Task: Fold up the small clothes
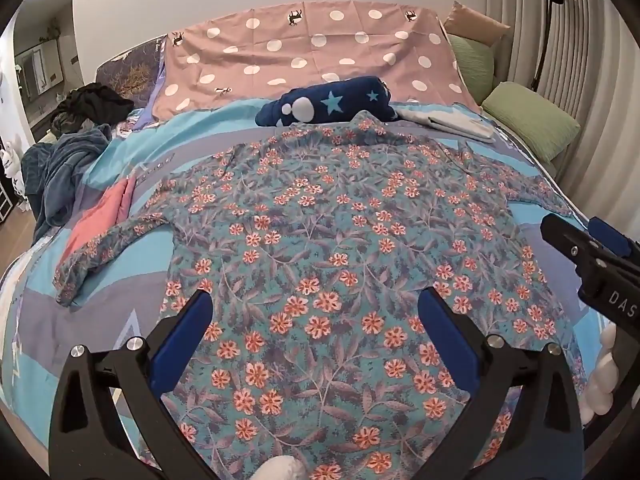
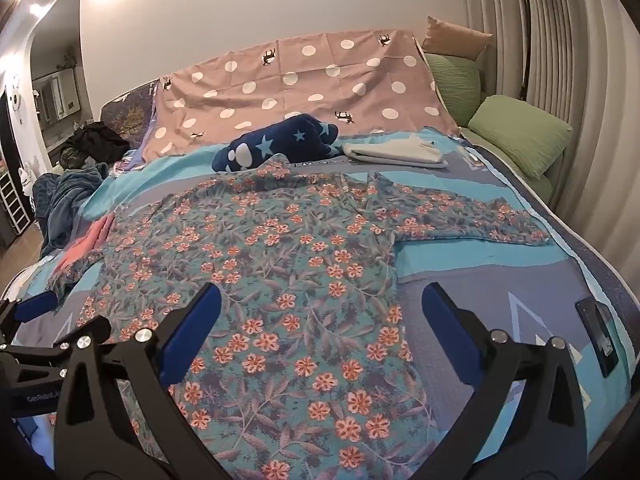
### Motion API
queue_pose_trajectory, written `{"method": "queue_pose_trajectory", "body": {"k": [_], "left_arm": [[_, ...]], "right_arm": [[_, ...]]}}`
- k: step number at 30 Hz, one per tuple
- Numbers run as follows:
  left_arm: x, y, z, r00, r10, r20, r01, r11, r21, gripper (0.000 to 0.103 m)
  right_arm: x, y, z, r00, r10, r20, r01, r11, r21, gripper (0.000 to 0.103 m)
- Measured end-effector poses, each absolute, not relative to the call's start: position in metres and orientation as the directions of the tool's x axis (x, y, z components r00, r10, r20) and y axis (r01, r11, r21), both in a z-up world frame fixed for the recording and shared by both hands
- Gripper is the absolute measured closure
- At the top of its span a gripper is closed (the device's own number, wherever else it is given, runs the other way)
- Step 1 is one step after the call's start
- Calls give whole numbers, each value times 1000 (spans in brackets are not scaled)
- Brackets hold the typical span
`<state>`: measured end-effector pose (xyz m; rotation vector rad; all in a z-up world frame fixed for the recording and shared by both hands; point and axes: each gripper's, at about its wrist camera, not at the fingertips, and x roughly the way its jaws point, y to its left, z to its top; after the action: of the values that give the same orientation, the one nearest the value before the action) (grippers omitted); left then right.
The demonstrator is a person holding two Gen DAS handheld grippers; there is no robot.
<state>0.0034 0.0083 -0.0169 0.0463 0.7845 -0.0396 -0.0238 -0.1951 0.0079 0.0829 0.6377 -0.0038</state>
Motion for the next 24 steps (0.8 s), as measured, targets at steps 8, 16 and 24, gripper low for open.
{"method": "queue_pose_trajectory", "body": {"k": [8, 16, 24], "left_arm": [[4, 15, -27, 689, -51, -723, 56, 998, -16, 1], [5, 20, -30, 697, -36, -716, 37, 999, -14, 1], [8, 42, -40, 703, -66, -709, -4, 995, -97, 1]], "right_arm": [[-23, -194, 7, 803, 16, -596, 35, 997, 74, 2], [-22, -195, 6, 802, 14, -597, 39, 996, 75, 2], [-21, -198, 5, 798, 9, -602, 54, 995, 86, 2]]}}
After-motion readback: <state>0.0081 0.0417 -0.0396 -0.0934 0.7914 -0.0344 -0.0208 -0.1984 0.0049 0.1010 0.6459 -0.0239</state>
